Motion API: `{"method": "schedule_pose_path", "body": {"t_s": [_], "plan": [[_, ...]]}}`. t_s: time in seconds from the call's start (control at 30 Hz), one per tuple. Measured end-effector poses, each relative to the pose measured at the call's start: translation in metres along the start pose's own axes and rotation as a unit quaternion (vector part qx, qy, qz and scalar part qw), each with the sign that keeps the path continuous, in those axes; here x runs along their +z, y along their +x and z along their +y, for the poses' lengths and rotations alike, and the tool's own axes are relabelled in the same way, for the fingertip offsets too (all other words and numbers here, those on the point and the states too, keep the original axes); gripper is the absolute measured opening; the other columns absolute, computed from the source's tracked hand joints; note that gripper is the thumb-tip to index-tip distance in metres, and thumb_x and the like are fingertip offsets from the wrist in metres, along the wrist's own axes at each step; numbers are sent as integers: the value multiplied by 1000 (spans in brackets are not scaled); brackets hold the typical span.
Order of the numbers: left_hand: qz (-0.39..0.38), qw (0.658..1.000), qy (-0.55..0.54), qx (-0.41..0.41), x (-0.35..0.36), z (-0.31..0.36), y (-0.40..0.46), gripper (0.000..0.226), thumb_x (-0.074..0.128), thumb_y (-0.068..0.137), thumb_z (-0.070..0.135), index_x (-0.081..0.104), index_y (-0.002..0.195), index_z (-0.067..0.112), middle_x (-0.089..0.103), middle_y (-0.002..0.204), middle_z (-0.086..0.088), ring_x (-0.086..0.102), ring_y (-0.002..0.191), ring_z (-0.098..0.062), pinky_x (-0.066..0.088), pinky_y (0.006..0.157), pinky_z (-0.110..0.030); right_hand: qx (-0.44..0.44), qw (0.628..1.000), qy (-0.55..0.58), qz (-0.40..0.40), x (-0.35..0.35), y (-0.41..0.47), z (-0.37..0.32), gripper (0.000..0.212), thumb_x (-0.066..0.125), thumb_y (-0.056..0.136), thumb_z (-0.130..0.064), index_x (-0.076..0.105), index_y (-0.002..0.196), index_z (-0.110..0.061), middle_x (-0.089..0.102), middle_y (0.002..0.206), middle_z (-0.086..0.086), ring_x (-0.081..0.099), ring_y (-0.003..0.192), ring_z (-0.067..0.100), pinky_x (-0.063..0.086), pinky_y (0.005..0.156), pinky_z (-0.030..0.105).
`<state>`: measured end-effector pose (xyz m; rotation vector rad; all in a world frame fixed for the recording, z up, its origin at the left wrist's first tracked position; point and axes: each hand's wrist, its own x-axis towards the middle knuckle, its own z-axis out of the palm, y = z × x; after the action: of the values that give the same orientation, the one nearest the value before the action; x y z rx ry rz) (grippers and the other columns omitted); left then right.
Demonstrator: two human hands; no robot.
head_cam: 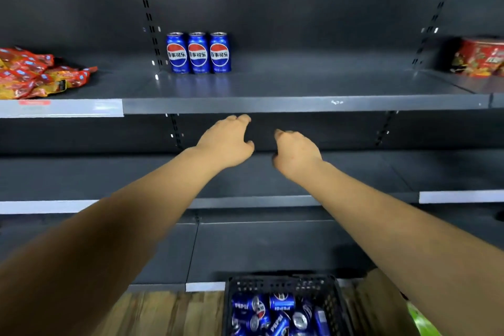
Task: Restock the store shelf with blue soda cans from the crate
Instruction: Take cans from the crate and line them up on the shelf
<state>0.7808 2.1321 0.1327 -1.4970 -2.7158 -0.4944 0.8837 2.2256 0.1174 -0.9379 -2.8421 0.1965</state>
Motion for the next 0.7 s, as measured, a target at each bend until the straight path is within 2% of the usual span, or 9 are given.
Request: {"method": "schedule_pose_path", "body": {"t_s": [0.1, 0.17, 0.2, 0.3, 0.4, 0.5, 0.6, 0.7], "plan": [[-22, 999, -27, 14, 12, 2, -12, 55, 53, 91, 24, 35, 142, 12, 42, 142, -11, 43, 128, -26, 38, 104, -35, 26, 999, 27, -7, 5, -15, 5, 6, 49, 89, -5, 43, 89, -7, 54, 98, 13, 53, 95, 32, 34, 64, 30], [-42, 998, -34, 14, 21, 0, -24, 54, 52, 92, 23, 35, 142, 13, 42, 142, -10, 44, 126, -26, 39, 103, -36, 49, 998, 45, -21, 10, -27, 6, 19, 48, 89, -7, 36, 75, -10, 48, 88, 10, 49, 85, 29, 33, 61, 29], [-54, 998, -33, 13, 25, -2, -31, 53, 51, 92, 23, 35, 142, 13, 42, 141, -10, 44, 126, -26, 40, 102, -36, 59, 996, 51, -34, 13, -33, 5, 19, 48, 90, -8, 36, 75, -9, 47, 87, 9, 48, 83, 29, 33, 61, 29], [-79, 997, -20, 12, 38, -6, -50, 52, 50, 93, 23, 34, 142, 12, 41, 141, -12, 42, 126, -27, 40, 101, -37, 64, 995, 56, -53, 21, -52, 1, 5, 48, 91, -10, 47, 93, -6, 51, 92, 12, 51, 88, 30, 36, 64, 30], [-101, 995, -14, -1, 55, -7, -68, 53, 49, 94, 22, 32, 143, 11, 39, 142, -12, 38, 130, -28, 37, 103, -38, 64, 995, 53, -58, 32, -72, 0, 29, 47, 92, -13, 52, 120, -5, 58, 99, 13, 52, 83, 28, 39, 63, 30], [-121, 992, -13, -13, 78, -2, -80, 50, 49, 93, 21, 36, 140, 11, 43, 139, -13, 42, 126, -30, 40, 100, -40, 69, 993, 45, -80, 47, -90, 5, 26, 47, 93, -16, 52, 116, -6, 55, 89, 9, 48, 78, 26, 37, 59, 29], [-130, 991, -21, -32, 102, 4, -87, 46, 50, 92, 22, 41, 136, 11, 47, 134, -12, 46, 121, -30, 42, 98, -39, 70, 991, 57, -99, 64, -102, 16, 29, 49, 90, -17, 53, 118, -8, 60, 107, 13, 55, 92, 31, 41, 67, 31], [-153, 987, -20, -51, 128, 11, -86, 47, 50, 93, 24, 40, 136, 9, 46, 138, -12, 43, 126, -29, 39, 102, -38, 62, 989, 68, -116, 85, -106, 37, 26, 48, 91, -15, 52, 116, -7, 56, 99, 10, 57, 100, 31, 41, 69, 29]]}}
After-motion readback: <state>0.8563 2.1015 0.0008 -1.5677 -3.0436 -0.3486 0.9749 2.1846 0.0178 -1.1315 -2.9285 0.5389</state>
